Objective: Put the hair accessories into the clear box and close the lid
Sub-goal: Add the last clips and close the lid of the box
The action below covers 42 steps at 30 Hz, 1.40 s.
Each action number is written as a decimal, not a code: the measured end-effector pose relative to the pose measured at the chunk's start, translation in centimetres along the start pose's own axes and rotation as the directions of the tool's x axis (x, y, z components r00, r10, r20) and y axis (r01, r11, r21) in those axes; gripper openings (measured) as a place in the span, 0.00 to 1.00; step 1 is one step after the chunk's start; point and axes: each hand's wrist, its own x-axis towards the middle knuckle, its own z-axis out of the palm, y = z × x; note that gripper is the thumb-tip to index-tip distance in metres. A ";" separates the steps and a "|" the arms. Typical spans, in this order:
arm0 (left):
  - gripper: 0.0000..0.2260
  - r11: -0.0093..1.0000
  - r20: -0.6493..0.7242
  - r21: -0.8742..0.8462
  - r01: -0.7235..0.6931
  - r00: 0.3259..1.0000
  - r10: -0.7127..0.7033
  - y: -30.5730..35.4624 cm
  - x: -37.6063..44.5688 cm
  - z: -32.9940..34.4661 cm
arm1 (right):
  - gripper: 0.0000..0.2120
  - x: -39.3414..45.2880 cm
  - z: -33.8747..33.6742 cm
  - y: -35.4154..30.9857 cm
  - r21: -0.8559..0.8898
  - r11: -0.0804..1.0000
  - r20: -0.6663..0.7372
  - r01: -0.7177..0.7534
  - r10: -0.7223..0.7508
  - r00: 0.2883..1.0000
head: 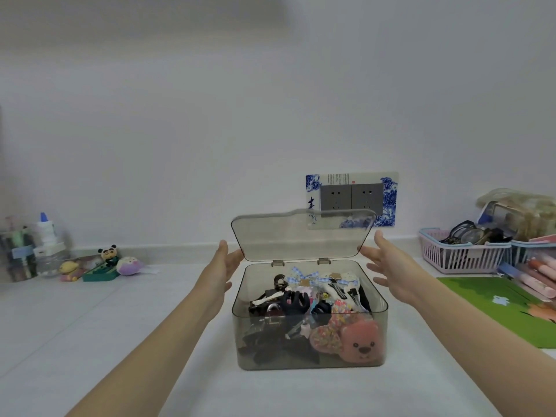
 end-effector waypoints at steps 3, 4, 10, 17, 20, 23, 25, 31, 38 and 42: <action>0.28 0.999 0.042 0.049 -0.012 0.999 0.010 -0.7 -1.1 0.1 | 0.29 -1.1 0.2 0.5 -0.002 1.000 0.062 0.027 -0.026 0.998; 0.30 0.997 0.059 0.075 -0.018 0.998 0.014 -0.9 -1.5 0.3 | 0.28 -1.5 0.2 0.9 0.018 0.999 0.085 0.030 -0.031 0.996; 0.13 0.997 0.054 -0.080 -0.006 0.999 0.010 -2.3 -3.9 1.1 | 0.21 -2.6 0.4 3.2 0.271 0.960 0.180 -0.065 0.015 0.984; 0.18 0.983 0.126 -0.176 0.056 0.991 -0.034 -3.4 -4.7 1.0 | 0.15 -4.4 1.2 3.8 0.426 0.899 0.169 -0.106 0.036 0.985; 0.16 0.977 0.097 -0.208 0.052 0.995 -0.032 -3.6 -4.6 0.9 | 0.15 -4.5 1.5 4.2 0.458 0.883 0.134 -0.101 0.043 0.990; 0.16 0.972 0.108 -0.232 0.048 0.994 -0.023 -3.5 -4.7 1.1 | 0.14 -4.7 1.6 4.4 0.437 0.895 0.126 -0.087 0.036 0.991; 0.15 0.969 0.134 -0.242 0.054 0.991 -0.022 -3.7 -4.8 1.1 | 0.15 -5.0 1.6 4.6 0.395 0.916 0.121 -0.071 0.025 0.992; 0.12 0.958 0.184 -0.282 0.056 0.983 -0.003 -4.8 -3.2 1.0 | 0.15 -4.1 1.2 4.8 0.263 0.965 0.054 -0.016 0.002 0.999; 0.17 0.970 0.210 -0.234 0.065 0.978 -0.015 -4.9 1.8 1.7 | 0.17 0.5 0.9 4.0 0.242 0.970 0.021 -0.031 0.027 0.999; 0.13 0.978 0.236 -0.202 0.045 0.972 0.004 -6.0 6.4 2.3 | 0.12 5.3 0.3 4.4 0.271 0.962 0.031 -0.035 0.028 0.999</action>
